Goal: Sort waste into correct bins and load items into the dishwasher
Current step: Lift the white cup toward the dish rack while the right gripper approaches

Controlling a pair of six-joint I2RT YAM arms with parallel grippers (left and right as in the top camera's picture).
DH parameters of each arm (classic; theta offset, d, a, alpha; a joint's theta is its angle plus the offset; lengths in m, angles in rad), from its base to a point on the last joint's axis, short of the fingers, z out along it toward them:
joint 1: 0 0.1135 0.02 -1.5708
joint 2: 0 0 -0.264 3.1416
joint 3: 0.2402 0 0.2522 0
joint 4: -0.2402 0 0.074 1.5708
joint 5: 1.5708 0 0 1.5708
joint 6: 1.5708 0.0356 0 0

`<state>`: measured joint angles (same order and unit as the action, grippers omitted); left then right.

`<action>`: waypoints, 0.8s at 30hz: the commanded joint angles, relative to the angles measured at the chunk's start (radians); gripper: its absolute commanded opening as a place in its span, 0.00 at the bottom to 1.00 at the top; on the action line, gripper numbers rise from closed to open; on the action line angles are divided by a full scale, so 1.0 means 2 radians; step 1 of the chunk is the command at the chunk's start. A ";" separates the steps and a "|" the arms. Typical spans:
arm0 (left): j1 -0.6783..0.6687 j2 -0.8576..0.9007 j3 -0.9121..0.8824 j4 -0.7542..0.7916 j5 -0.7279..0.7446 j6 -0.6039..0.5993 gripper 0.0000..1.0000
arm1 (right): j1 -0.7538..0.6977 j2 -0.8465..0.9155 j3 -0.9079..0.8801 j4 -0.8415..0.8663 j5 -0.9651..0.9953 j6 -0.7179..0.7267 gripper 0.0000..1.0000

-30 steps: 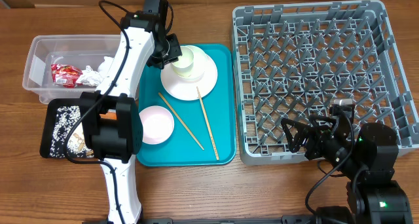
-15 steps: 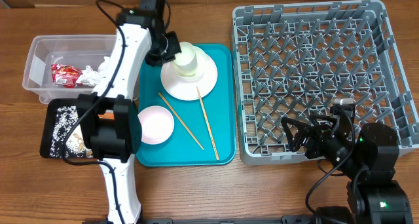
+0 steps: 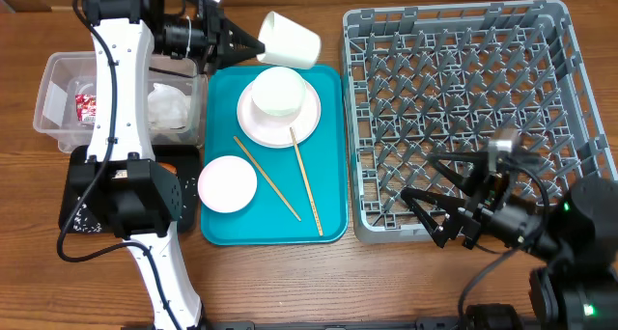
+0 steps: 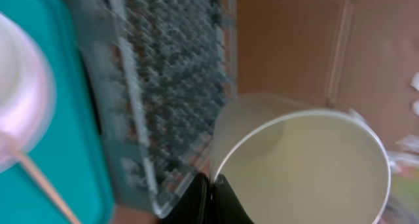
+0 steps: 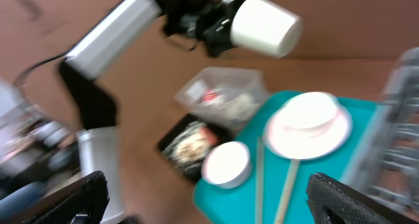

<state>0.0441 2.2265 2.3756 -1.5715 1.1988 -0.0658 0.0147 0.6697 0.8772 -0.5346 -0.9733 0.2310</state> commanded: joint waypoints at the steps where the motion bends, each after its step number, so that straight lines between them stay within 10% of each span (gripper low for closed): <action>1: -0.032 -0.014 0.008 -0.059 0.116 0.129 0.04 | 0.002 0.045 0.008 0.007 -0.064 -0.016 1.00; 24: -0.145 -0.015 0.007 -0.059 0.058 0.145 0.04 | 0.002 0.229 0.008 0.220 -0.163 -0.065 1.00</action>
<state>-0.2409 2.2265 2.3760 -1.6875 1.3315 0.1890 0.0147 1.1282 0.8768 -0.1410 -1.2793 0.1059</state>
